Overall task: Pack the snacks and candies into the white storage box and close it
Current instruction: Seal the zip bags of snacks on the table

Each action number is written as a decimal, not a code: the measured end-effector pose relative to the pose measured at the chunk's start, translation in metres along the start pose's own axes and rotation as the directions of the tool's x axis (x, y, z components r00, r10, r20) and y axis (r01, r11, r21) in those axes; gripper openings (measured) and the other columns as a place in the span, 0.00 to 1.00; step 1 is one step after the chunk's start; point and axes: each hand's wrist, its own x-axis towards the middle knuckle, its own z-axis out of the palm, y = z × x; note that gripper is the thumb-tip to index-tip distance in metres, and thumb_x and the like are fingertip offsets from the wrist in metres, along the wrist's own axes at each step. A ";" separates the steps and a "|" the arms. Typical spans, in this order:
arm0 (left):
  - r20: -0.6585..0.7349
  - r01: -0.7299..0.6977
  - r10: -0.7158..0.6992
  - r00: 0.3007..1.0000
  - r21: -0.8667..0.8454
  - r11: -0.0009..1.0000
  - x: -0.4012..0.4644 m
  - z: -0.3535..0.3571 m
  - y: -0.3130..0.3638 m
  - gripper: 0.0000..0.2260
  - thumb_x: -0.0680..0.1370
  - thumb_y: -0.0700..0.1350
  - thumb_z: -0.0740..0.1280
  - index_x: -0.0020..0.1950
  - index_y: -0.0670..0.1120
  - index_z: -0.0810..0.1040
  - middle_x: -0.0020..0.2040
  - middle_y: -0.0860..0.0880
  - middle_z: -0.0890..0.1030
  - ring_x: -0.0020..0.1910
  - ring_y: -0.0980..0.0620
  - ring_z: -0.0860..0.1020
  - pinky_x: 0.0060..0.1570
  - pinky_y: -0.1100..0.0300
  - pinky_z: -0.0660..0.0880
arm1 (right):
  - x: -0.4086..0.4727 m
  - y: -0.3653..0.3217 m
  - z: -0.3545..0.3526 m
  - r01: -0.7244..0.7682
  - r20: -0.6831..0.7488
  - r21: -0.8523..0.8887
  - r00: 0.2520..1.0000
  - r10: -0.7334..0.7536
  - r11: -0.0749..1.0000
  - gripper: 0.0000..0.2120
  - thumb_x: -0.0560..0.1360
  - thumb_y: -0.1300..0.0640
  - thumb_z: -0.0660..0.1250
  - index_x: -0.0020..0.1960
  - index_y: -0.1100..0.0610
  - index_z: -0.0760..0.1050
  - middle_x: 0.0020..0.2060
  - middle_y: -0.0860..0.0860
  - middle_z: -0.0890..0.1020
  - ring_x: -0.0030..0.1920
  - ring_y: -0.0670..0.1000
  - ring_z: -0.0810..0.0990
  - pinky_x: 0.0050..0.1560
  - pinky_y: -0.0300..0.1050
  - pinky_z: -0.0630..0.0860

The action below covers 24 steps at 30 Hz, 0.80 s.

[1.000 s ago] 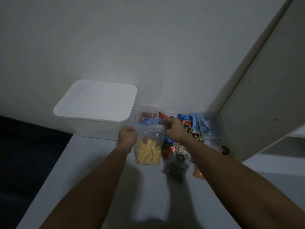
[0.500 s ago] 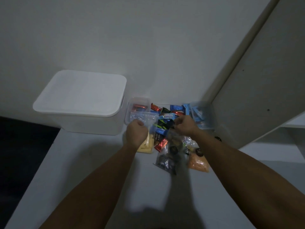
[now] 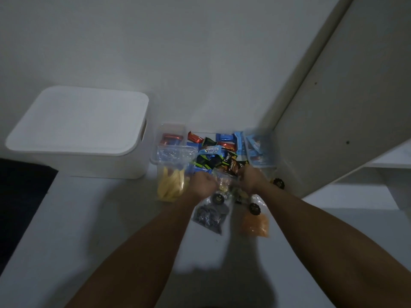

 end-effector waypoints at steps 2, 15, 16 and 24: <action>0.005 0.030 -0.030 1.000 -0.021 0.999 0.000 0.004 0.002 0.07 0.76 0.36 0.64 0.46 0.33 0.79 0.34 0.43 0.76 0.26 0.53 0.71 0.23 0.64 0.65 | 0.003 0.003 -0.001 0.012 -0.002 -0.007 1.000 -0.012 1.000 0.08 0.74 0.57 0.70 0.52 0.60 0.81 0.47 0.53 0.82 0.45 0.50 0.77 0.46 0.43 0.73; 0.037 0.150 -0.146 0.989 -0.163 0.975 -0.023 0.001 0.005 0.08 0.78 0.41 0.65 0.45 0.37 0.79 0.35 0.45 0.78 0.26 0.54 0.73 0.23 0.64 0.68 | 0.001 0.000 0.015 0.047 0.083 -0.081 0.996 -0.040 0.996 0.04 0.75 0.62 0.68 0.49 0.59 0.79 0.39 0.50 0.77 0.44 0.51 0.77 0.43 0.42 0.72; 0.039 0.166 -0.162 0.986 -0.197 0.966 -0.025 0.000 0.004 0.08 0.78 0.40 0.65 0.43 0.37 0.79 0.35 0.44 0.78 0.25 0.54 0.72 0.22 0.66 0.66 | -0.001 0.001 0.016 0.041 0.063 -0.071 0.997 -0.037 0.997 0.06 0.74 0.61 0.69 0.51 0.59 0.79 0.42 0.51 0.79 0.44 0.50 0.77 0.43 0.42 0.72; 0.117 0.236 -0.210 0.971 -0.303 0.923 -0.045 -0.006 0.011 0.17 0.79 0.53 0.63 0.48 0.39 0.77 0.42 0.44 0.80 0.45 0.46 0.80 0.47 0.54 0.76 | -0.024 -0.019 -0.007 0.158 0.093 0.228 0.979 -0.183 0.961 0.04 0.69 0.65 0.74 0.41 0.57 0.85 0.37 0.48 0.84 0.41 0.46 0.81 0.48 0.44 0.81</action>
